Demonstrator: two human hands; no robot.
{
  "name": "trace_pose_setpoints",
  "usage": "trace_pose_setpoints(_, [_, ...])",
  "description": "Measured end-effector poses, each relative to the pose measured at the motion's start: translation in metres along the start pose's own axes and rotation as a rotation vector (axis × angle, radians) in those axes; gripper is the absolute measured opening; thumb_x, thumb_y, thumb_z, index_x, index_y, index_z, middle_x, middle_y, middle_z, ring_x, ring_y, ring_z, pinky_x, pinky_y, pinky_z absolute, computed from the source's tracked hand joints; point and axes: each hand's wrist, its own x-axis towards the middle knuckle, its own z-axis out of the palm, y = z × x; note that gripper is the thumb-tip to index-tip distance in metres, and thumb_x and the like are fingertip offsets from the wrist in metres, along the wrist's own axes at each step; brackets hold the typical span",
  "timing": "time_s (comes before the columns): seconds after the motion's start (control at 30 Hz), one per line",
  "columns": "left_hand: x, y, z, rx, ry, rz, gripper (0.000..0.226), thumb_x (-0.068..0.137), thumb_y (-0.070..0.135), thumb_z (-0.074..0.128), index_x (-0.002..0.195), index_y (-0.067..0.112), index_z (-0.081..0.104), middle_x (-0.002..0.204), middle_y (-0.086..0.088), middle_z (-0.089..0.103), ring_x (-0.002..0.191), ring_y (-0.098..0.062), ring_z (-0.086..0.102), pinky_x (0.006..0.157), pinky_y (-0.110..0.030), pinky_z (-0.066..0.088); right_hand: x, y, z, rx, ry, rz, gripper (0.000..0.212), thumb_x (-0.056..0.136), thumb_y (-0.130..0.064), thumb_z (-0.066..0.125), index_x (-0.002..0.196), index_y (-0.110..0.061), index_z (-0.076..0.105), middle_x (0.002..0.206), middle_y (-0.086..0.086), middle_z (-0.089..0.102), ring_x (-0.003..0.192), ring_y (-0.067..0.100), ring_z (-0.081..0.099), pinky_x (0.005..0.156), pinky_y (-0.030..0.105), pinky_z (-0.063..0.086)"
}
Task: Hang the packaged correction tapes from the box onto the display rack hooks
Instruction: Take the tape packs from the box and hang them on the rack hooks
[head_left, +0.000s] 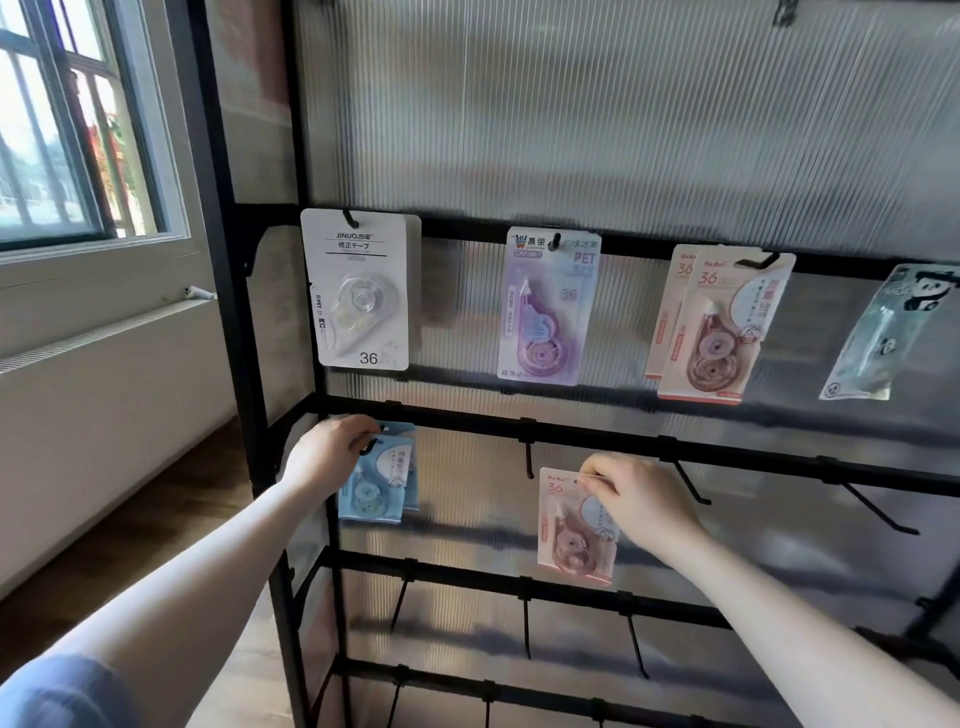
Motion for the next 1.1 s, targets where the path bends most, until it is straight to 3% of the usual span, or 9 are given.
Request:
trace_pose_setpoints(0.13, [0.003,0.005,0.003,0.035,0.005,0.002,0.028,0.091,0.004,0.049,0.109,0.013,0.067,0.112,-0.006,0.064,0.104,-0.026,0.056,0.08,-0.035,0.045,-0.002,0.008,-0.008,0.011,0.0,0.013,0.021,0.096,-0.028,0.046,0.098,-0.018,0.064,0.099,-0.008,0.065,0.087,0.014,0.059,0.064,0.026,0.038])
trace_pose_setpoints(0.37, [-0.009,0.02,-0.006,0.091,0.048,-0.038,0.056,0.078,-0.012,0.039,0.123,0.015,0.058,0.126,-0.007,0.057,0.116,-0.028,0.047,0.093,-0.039,0.043,-0.008,0.024,-0.036,0.055,0.056,0.016,0.021,0.097,-0.027,0.045,0.099,-0.017,0.064,0.101,-0.006,0.066,0.09,0.015,0.06,0.066,0.026,0.038])
trace_pose_setpoints(0.6, [-0.028,0.047,-0.019,0.017,0.101,-0.058,0.043,0.083,-0.002,0.052,0.123,0.013,0.057,0.124,-0.008,0.058,0.117,-0.028,0.049,0.097,-0.043,0.042,-0.012,0.032,-0.087,0.12,0.206,0.001,0.019,0.095,-0.024,0.051,0.098,-0.014,0.067,0.098,-0.003,0.068,0.089,0.015,0.061,0.066,0.027,0.042])
trace_pose_setpoints(0.93, [-0.055,0.098,-0.02,0.02,0.103,-0.078,0.044,0.083,0.001,0.055,0.125,0.014,0.056,0.128,-0.007,0.055,0.119,-0.028,0.046,0.098,-0.039,0.038,-0.01,0.052,-0.16,0.155,0.423,-0.096,0.02,0.095,-0.017,0.052,0.105,-0.008,0.067,0.105,0.004,0.068,0.091,0.023,0.063,0.068,0.028,0.044])
trace_pose_setpoints(1.1, [-0.06,0.125,-0.016,0.007,0.106,-0.051,0.041,0.086,0.005,0.054,0.125,0.015,0.056,0.128,-0.007,0.054,0.118,-0.028,0.046,0.095,-0.038,0.039,0.001,0.064,-0.189,0.189,0.516,-0.123,0.02,0.093,-0.017,0.053,0.103,-0.008,0.068,0.1,0.005,0.069,0.087,0.024,0.064,0.072,0.037,0.051])
